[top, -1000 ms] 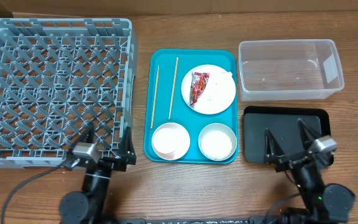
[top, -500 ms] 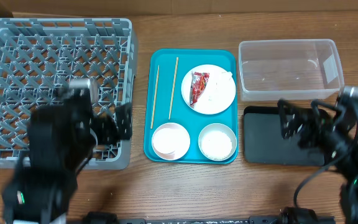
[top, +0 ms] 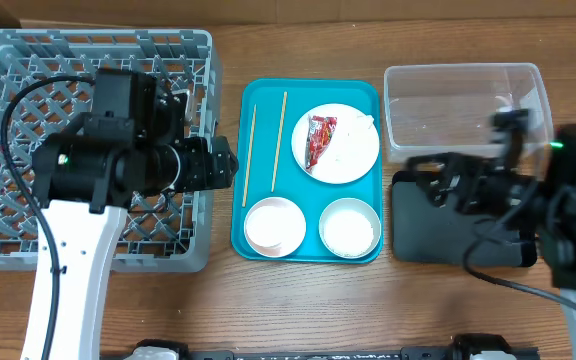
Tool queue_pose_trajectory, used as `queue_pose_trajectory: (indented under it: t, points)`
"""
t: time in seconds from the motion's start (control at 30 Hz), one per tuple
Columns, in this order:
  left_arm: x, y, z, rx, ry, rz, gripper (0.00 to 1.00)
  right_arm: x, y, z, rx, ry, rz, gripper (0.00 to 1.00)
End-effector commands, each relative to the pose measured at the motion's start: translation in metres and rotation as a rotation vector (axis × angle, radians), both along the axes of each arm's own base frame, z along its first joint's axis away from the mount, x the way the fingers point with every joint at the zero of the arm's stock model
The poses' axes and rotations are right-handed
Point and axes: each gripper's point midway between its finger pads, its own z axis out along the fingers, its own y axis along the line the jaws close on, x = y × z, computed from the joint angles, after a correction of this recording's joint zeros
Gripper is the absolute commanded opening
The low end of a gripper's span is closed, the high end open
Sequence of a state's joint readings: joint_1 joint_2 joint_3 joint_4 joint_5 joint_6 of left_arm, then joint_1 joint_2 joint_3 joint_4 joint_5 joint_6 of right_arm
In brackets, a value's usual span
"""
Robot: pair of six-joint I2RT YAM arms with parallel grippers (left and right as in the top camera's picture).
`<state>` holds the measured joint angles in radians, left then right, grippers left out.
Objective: Sort waste into correct bins and load items into the dishwasher
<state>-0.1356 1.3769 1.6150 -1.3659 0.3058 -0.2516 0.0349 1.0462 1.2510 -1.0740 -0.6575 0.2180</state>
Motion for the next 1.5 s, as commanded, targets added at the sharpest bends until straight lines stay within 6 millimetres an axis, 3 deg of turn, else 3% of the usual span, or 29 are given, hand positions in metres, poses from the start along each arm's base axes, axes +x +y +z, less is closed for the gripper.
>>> queue_pose_trajectory:
  t: [0.0,0.17,0.23,0.3,0.33,0.57,0.63,0.9,1.03,1.13,1.2,1.23,1.33,1.4,1.47]
  points:
    - [0.004,-0.004,0.022,-0.039,-0.081,-0.008,0.88,-0.005,0.035,-0.022,-0.099,0.081,0.059,0.87]
    - [0.003,0.002,0.046,-0.037,-0.153,0.009,0.89,-0.009,0.087,-0.065,-0.279,0.149,0.107,0.84]
    - [0.000,0.008,0.053,-0.012,-0.179,0.026,0.89,-0.012,0.120,-0.085,-0.332,0.153,0.168,0.81]
    - [-0.003,0.015,0.058,0.021,-0.200,0.047,0.91,-0.012,0.141,-0.104,-0.372,0.167,0.181,0.79]
    - [-0.008,0.021,0.061,0.047,-0.210,0.065,1.00,-0.010,0.158,-0.128,-0.425,0.184,0.175,0.70]
    - [-0.027,0.045,0.071,0.089,-0.239,0.162,1.00,0.005,0.170,-0.199,-0.554,0.283,0.120,0.59]
    - [-0.030,0.055,0.076,0.112,-0.263,0.196,1.00,0.003,0.174,-0.215,-0.564,0.321,0.138,0.46]
    - [-0.031,0.058,0.073,0.128,-0.248,0.204,1.00,0.005,0.176,-0.222,-0.567,0.325,0.138,0.04]
    - [-0.031,0.058,0.070,0.131,-0.231,0.202,1.00,0.014,0.172,-0.202,-0.539,0.302,0.112,0.04]
    - [-0.030,0.057,0.069,0.130,-0.227,0.201,1.00,0.028,0.163,-0.166,-0.481,0.250,0.071,0.04]
    - [-0.029,0.053,0.071,0.108,-0.234,0.187,1.00,0.038,0.156,-0.134,-0.405,0.206,0.066,0.04]
    - [-0.028,0.036,0.076,0.047,-0.260,0.096,1.00,0.044,0.151,-0.098,-0.307,0.149,0.121,0.04]
    - [-0.029,0.005,0.091,-0.083,-0.320,-0.073,1.00,0.049,0.133,-0.033,-0.121,0.020,0.222,0.04]
    - [-0.031,-0.015,0.102,-0.178,-0.355,-0.164,1.00,0.044,0.117,0.005,-0.001,-0.071,0.298,0.04]
    - [-0.033,-0.030,0.111,-0.259,-0.377,-0.241,1.00,0.036,0.106,0.027,0.072,-0.131,0.359,0.04]
